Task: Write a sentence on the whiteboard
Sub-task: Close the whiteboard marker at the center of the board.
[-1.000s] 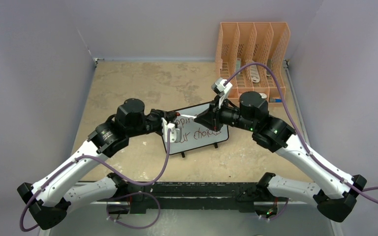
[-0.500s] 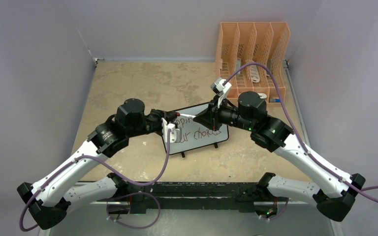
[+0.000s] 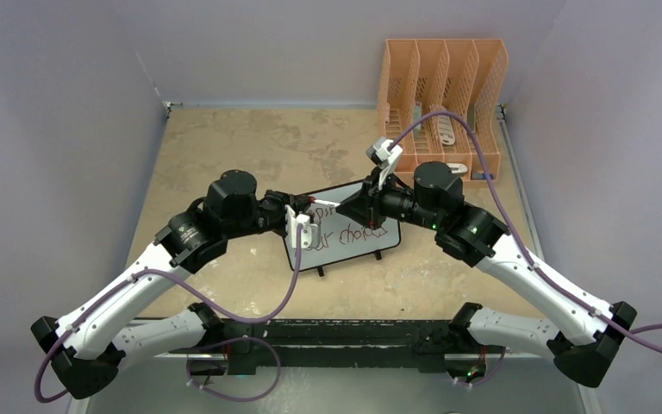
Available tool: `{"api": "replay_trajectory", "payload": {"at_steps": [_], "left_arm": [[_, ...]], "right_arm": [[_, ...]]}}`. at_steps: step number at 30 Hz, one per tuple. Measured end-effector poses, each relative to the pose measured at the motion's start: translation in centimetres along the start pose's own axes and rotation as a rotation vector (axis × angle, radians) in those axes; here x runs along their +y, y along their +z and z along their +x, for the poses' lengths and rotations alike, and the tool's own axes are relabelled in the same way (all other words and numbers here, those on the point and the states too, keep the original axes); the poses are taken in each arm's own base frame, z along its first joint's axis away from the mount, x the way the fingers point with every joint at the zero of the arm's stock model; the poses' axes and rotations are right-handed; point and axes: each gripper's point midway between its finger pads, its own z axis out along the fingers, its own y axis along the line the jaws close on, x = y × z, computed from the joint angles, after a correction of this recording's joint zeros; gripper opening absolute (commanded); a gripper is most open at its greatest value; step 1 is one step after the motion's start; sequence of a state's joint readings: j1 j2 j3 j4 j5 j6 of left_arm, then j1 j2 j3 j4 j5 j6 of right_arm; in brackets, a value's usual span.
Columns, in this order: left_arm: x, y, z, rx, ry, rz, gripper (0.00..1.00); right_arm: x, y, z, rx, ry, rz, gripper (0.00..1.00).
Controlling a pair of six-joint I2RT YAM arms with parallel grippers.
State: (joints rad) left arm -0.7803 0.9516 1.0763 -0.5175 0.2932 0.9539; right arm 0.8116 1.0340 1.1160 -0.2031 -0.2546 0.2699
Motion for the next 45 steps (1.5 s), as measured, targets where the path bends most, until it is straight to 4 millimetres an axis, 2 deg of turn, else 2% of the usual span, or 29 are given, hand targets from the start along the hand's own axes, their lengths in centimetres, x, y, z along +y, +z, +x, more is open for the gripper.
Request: {"api": "replay_trajectory", "payload": {"at_steps": [10, 15, 21, 31, 35, 37, 38, 41, 45], "left_arm": [[-0.5, 0.2, 0.5, 0.072, 0.003, 0.046, 0.00], [-0.5, 0.6, -0.4, 0.125, 0.042, 0.072, 0.00], [-1.3, 1.4, -0.2, 0.257, 0.101, 0.123, 0.00], [-2.0, 2.4, -3.9, 0.285, 0.247, 0.117, 0.00], [-1.9, 2.6, -4.0, 0.331, 0.281, 0.098, 0.00], [-1.6, 2.4, -3.7, 0.359, 0.286, 0.078, 0.12], [-1.3, 2.3, -3.6, 0.366, 0.286, 0.065, 0.24], [-0.1, 1.8, -4.1, 0.357, 0.253, 0.000, 0.45], [2.1, 0.3, -5.4, 0.294, 0.126, -0.141, 0.58]], "right_arm": [[-0.4, 0.8, 0.7, 0.004, 0.011, 0.003, 0.00], [-0.5, 1.3, 0.7, -0.011, 0.019, -0.003, 0.00], [-1.0, 1.9, 1.9, -0.007, 0.040, 0.003, 0.00], [-2.2, 3.3, 4.6, -0.049, 0.094, 0.009, 0.00], [-2.9, 3.0, 5.5, -0.105, 0.113, 0.022, 0.00], [-2.8, 2.5, 5.5, -0.150, 0.118, 0.016, 0.00], [-2.8, 2.2, 5.3, -0.181, 0.117, 0.014, 0.00], [-2.6, 1.4, 4.3, -0.275, 0.100, -0.004, 0.00], [-2.8, 0.5, 3.1, -0.424, 0.066, -0.013, 0.00]]}}
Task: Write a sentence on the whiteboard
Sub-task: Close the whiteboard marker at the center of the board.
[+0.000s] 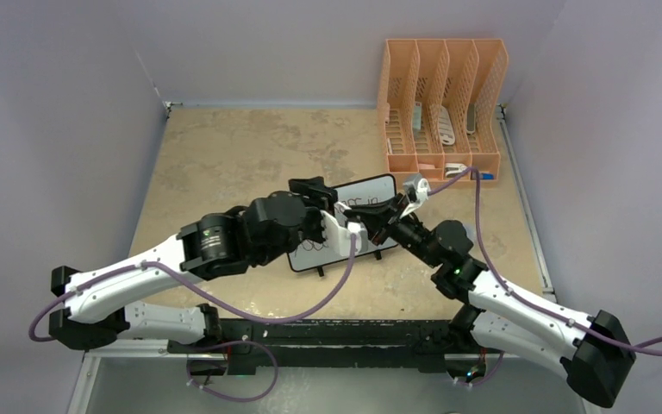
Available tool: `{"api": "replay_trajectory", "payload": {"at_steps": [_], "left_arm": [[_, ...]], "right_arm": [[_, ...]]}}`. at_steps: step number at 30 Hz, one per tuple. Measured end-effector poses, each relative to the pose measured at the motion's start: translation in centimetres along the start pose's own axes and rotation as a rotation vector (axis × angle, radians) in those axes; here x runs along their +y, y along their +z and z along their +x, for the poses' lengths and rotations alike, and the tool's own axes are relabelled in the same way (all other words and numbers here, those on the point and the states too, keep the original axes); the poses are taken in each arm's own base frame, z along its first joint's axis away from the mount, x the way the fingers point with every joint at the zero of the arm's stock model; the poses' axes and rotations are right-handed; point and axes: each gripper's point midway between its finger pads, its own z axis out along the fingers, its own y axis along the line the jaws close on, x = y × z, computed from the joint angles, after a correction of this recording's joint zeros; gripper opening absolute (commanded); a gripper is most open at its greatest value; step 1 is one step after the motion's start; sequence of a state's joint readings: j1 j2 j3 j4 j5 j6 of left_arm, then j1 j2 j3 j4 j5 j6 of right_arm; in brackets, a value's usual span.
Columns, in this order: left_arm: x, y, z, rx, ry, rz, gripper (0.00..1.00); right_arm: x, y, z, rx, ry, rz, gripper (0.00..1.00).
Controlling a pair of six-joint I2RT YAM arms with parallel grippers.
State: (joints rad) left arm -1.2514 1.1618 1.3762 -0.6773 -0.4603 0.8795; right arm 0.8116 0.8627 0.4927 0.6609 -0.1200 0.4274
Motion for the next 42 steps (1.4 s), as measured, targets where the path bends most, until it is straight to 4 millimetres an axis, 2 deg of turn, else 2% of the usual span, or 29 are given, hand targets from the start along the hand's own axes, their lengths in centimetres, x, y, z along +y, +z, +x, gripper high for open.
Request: {"api": "replay_trajectory", "payload": {"at_steps": [4, 7, 11, 15, 17, 22, 24, 29, 36, 42], "left_arm": [[3.1, -1.7, -0.8, -0.066, -0.253, -0.153, 0.65], [4.4, -2.2, -1.2, -0.096, -0.453, -0.233, 0.67], [5.5, -2.5, -1.6, -0.140, -0.783, -0.319, 0.71], [6.4, -2.8, -1.7, -0.195, -1.081, -0.375, 0.71], [7.2, -2.7, -0.6, -0.210, -1.227, -0.404, 0.71], [8.8, -0.7, 4.1, -0.187, -1.516, -0.466, 0.70], [8.7, 0.3, 4.3, -0.196, -1.586, -0.437, 0.71], [6.8, 2.8, 3.0, -0.227, -1.722, -0.295, 0.70], [4.4, 5.7, 2.3, -0.243, -1.867, -0.182, 0.68], [3.6, 7.5, 1.8, -0.255, -1.945, -0.144, 0.63]], "right_arm": [[-1.1, -0.6, 0.4, -0.091, -0.038, 0.014, 0.00], [-1.9, -0.8, 0.4, -0.149, -0.082, 0.026, 0.00], [-2.2, -0.7, -0.9, -0.240, -0.153, 0.030, 0.00], [-2.3, -0.7, -2.2, -0.320, -0.214, 0.031, 0.00], [-2.3, -0.7, -2.8, -0.350, -0.242, 0.030, 0.00], [-2.3, -0.8, -3.9, -0.413, -0.299, 0.039, 0.00], [-2.2, -0.9, -4.2, -0.428, -0.313, 0.037, 0.00], [-2.2, -1.0, -4.6, -0.451, -0.333, 0.036, 0.00], [-2.6, -0.6, -4.0, -0.439, -0.342, 0.043, 0.00], [-3.0, -0.3, -3.5, -0.425, -0.355, 0.054, 0.00]]}}
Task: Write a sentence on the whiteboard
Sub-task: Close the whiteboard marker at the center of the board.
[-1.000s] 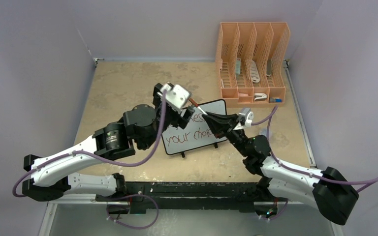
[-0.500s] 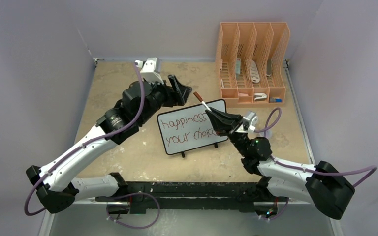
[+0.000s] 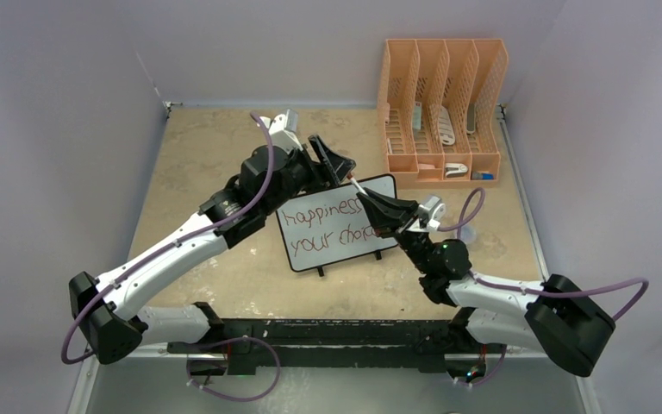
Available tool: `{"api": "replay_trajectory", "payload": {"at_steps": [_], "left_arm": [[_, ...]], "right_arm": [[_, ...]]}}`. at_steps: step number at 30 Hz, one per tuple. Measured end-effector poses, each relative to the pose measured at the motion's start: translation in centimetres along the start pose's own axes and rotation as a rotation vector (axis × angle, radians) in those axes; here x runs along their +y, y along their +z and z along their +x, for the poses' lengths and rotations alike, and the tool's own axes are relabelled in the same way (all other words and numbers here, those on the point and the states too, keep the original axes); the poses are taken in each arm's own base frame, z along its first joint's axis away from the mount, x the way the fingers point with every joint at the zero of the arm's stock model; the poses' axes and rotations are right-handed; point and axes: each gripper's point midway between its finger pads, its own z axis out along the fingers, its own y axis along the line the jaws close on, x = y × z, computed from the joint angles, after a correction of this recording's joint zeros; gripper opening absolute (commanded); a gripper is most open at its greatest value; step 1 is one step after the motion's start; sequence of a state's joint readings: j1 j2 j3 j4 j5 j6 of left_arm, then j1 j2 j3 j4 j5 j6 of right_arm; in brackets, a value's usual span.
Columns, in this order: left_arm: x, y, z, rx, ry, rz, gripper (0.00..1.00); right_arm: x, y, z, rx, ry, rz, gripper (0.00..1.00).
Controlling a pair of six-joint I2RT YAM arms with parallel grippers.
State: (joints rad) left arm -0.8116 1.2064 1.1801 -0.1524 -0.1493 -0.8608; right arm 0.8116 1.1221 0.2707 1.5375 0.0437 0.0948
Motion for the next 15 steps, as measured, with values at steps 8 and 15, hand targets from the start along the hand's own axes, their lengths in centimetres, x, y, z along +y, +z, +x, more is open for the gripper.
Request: {"api": "replay_trajectory", "payload": {"at_steps": [8, 15], "left_arm": [[-0.2, 1.2, 0.5, 0.006, -0.072, 0.006, 0.40], [-0.4, 1.4, 0.7, 0.002, -0.128, 0.018, 0.14]], "right_arm": [[-0.2, 0.0, -0.1, -0.003, -0.022, 0.014, 0.00], [-0.3, 0.0, 0.1, 0.006, -0.041, 0.021, 0.00]]}}
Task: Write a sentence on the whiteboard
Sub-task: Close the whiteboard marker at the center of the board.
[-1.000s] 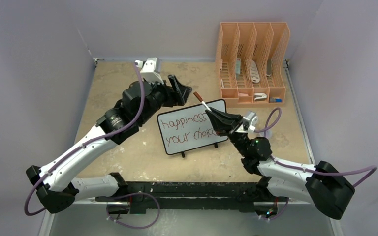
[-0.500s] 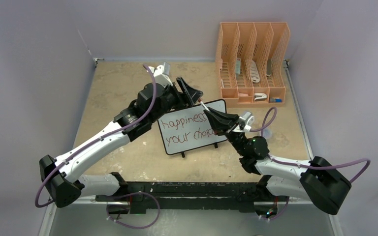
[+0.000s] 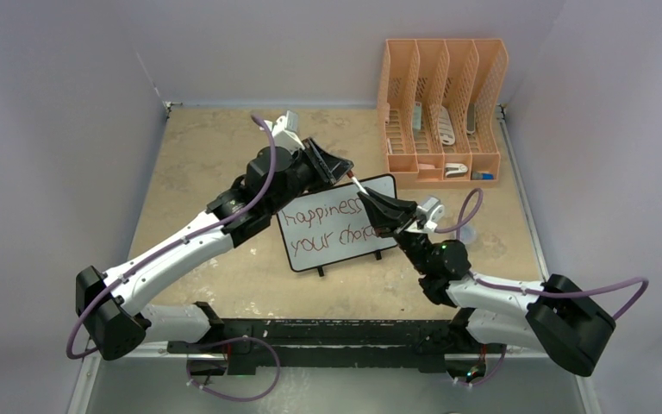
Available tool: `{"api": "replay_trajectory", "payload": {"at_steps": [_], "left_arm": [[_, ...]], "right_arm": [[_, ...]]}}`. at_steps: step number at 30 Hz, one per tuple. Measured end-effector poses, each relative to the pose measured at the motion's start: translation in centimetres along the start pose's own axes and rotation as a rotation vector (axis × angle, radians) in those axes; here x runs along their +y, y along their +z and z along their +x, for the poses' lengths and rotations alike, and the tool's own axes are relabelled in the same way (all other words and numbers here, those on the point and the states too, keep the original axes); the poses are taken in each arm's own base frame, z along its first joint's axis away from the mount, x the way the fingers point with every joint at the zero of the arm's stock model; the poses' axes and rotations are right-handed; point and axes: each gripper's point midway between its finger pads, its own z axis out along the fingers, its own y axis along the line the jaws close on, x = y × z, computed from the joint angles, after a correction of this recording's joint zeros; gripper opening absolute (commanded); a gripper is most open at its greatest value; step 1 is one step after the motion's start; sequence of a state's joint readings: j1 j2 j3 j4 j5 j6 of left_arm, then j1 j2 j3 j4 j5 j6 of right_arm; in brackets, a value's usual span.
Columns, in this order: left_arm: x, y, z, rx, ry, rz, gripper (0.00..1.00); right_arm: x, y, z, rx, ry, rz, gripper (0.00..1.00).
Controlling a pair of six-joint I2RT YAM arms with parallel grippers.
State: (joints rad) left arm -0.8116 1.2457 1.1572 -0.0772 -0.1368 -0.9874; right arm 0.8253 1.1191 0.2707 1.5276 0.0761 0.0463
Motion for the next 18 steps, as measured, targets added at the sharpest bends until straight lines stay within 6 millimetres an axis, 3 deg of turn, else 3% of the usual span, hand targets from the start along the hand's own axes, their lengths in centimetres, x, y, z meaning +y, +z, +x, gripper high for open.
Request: {"api": "replay_trajectory", "payload": {"at_steps": [3, 18], "left_arm": [[-0.33, 0.04, -0.07, -0.003, -0.031, 0.010, 0.00], [0.34, 0.60, 0.89, -0.007, -0.240, 0.043, 0.00]], "right_arm": [[0.01, 0.01, -0.06, -0.002, -0.002, 0.005, 0.00], [-0.54, -0.10, 0.45, 0.016, -0.052, 0.050, 0.00]]}}
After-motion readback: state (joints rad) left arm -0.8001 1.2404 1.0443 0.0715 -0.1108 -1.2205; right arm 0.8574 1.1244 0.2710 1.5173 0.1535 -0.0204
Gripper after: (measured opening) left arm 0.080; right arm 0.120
